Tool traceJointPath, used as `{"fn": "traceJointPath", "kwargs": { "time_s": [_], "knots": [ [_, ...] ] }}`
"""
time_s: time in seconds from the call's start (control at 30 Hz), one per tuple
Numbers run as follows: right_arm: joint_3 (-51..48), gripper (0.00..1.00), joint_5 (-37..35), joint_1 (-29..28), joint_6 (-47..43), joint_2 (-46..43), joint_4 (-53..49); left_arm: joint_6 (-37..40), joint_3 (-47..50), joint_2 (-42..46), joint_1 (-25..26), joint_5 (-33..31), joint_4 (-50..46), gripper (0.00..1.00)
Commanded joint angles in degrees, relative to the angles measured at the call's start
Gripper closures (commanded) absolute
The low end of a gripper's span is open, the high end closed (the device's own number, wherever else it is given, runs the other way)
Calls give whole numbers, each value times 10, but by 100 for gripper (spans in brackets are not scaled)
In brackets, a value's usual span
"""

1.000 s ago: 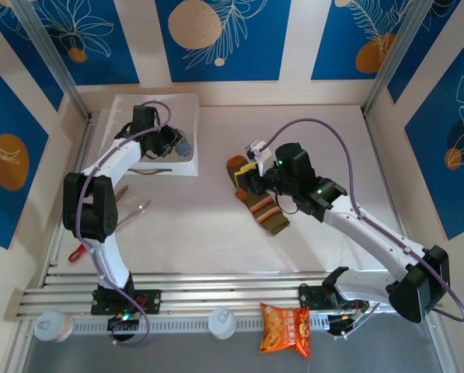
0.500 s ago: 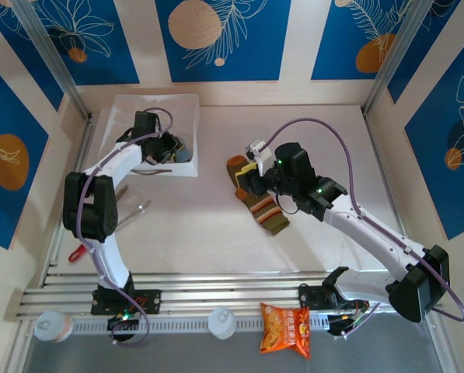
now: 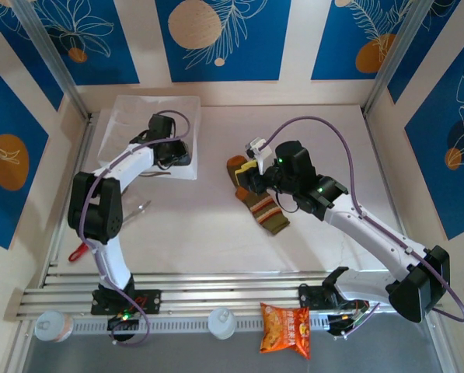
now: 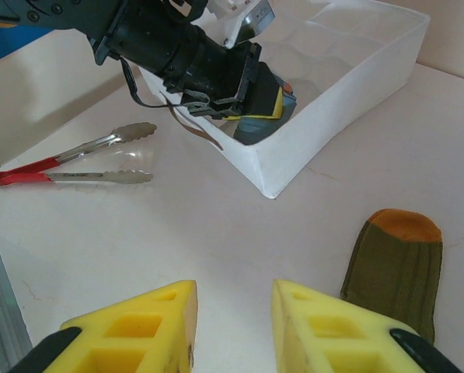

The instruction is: Roll the socks

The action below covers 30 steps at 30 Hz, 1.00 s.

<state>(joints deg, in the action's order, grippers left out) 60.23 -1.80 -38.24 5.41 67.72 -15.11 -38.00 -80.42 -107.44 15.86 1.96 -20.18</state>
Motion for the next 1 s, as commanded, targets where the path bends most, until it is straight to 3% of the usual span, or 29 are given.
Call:
{"fn": "traceJointPath", "kwargs": {
  "time_s": [0.0,0.1,0.17,0.33,0.6,0.8,0.97],
  "knots": [
    [6,70,-12,-4,0,2,-2,56,-3,16,24,-82,-24,100],
    [7,70,-11,-4,0,4,-1,58,10,23,28,-97,-22,92],
    [8,69,-10,-4,0,6,-1,55,19,27,29,-95,-22,77],
    [11,70,-8,-4,-2,11,-2,42,44,55,29,-88,-12,52],
    [10,69,-2,-3,-1,16,-1,1,42,108,29,-74,-22,24],
    [11,70,-1,-3,0,18,1,-28,3,124,25,-72,-77,18],
    [9,70,2,-4,5,16,1,-52,-80,82,7,-61,-140,29]
  ]
}}
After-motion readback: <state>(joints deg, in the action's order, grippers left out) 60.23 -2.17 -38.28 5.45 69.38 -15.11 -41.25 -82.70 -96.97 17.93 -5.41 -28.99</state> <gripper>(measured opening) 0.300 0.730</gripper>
